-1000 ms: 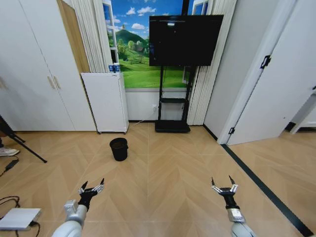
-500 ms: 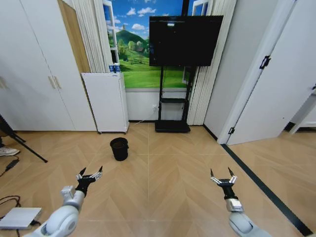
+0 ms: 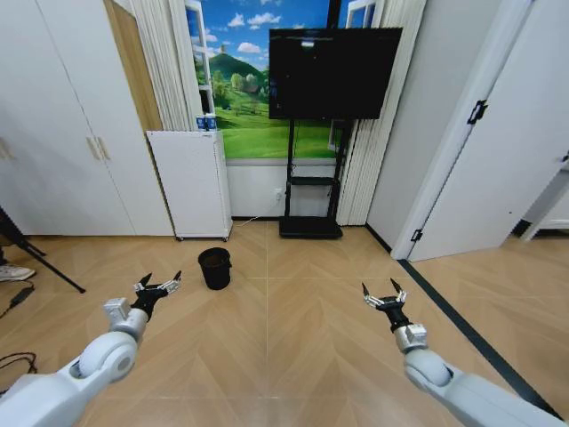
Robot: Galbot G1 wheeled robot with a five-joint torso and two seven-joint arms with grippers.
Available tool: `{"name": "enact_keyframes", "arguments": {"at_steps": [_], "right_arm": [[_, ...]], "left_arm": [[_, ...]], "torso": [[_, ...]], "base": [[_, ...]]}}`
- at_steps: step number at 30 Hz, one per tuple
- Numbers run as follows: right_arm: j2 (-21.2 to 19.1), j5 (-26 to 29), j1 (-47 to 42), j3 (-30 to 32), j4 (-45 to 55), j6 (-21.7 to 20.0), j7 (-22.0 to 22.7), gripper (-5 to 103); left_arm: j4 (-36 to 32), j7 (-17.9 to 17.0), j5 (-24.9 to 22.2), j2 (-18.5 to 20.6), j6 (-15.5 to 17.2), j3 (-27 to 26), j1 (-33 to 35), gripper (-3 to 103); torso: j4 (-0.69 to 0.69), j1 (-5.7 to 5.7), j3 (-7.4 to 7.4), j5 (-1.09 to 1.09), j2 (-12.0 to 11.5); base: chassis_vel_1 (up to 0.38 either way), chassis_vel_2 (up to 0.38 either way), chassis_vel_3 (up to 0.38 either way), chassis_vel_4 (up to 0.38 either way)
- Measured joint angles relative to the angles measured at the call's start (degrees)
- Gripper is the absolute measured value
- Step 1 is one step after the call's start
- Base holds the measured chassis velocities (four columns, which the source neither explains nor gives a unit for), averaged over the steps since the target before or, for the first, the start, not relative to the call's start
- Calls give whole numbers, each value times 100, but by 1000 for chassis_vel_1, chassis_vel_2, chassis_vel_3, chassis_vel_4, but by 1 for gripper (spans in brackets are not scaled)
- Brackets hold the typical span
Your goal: Pick up the trash bin and place the garbage on the floor into it.
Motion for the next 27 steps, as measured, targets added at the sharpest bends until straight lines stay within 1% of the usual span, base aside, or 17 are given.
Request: {"name": "enact_keyframes", "arguments": {"at_steps": [1, 2, 3, 4, 6, 8, 9, 12, 13, 15, 17, 19, 22, 27], "right_arm": [[0, 92, 326, -198, 3, -105, 83, 100], [13, 122, 535, -324, -38, -133, 123, 100], [13, 122, 535, -324, -38, -133, 123, 100], [31, 159, 785, -489, -152, -184, 161, 100], [48, 170, 862, -544, -210, -194, 172, 100], [78, 354, 1058, -679, -365, -226, 142, 100], [78, 354, 1058, -679, -365, -226, 142, 100], [50, 490, 1120, -731, -381, -250, 28, 100], [13, 606, 1222, -863, -421, -248, -85, 100], [6, 631, 1261, -924, -443, -245, -105, 100], [29, 657, 1386, -1127, -539, -198, -129, 100], [64, 651, 1391, -1154, -552, -192, -112, 100], [124, 553, 1304, -1095, -577, -192, -46, 100], [128, 543, 1269, -1015, -577, -210, -4, 100]], "left_arm": [[15, -35, -69, -33, 72, 94, -172, 100], [34, -62, -85, -53, 106, 139, -260, 100], [34, -62, -85, -53, 106, 139, -260, 100], [71, -89, -97, -85, 140, 194, -381, 100], [91, -101, -98, -103, 146, 211, -423, 100], [184, -99, -92, -190, 167, 223, -569, 100], [184, -99, -92, -190, 167, 223, -569, 100], [202, -21, -125, -200, 207, 205, -602, 100], [220, 126, -191, -189, 249, 185, -625, 100], [232, 155, -197, -189, 250, 188, -630, 100], [239, 306, -269, -218, 251, 271, -609, 100], [211, 306, -305, -290, 252, 350, -588, 100], [186, 32, -470, -562, 368, 442, -613, 100], [185, -2, -567, -593, 424, 447, -652, 100]], "torso": [[-2, 0, 0, 2, 0], [-1, 0, 0, 2, 0], [-1, 0, 0, 2, 0], [0, 0, 0, -1, 0], [0, 0, 0, 0, 0], [-2, 0, 0, 2, 0], [-2, 0, 0, 2, 0], [-3, 0, 0, 1, 0], [-3, 0, -1, 2, 0], [-2, 0, -1, 2, 0], [-1, 0, -1, 2, 0], [0, 0, -1, 2, -1], [-2, 0, 0, 1, -1], [-3, 0, -1, 1, 0]], "base": [[0, 0, 0, 0], [0, 0, 0, 0], [0, 0, 0, 0], [0, 0, 0, 0], [0, 0, 0, 0], [0, 0, 0, 0], [0, 0, 0, 0], [0, 0, 0, 0], [0, 0, 0, 0], [0, 0, 0, 0], [0, 0, 0, 0], [0, 0, 0, 0], [0, 0, 0, 0], [0, 0, 0, 0]]}}
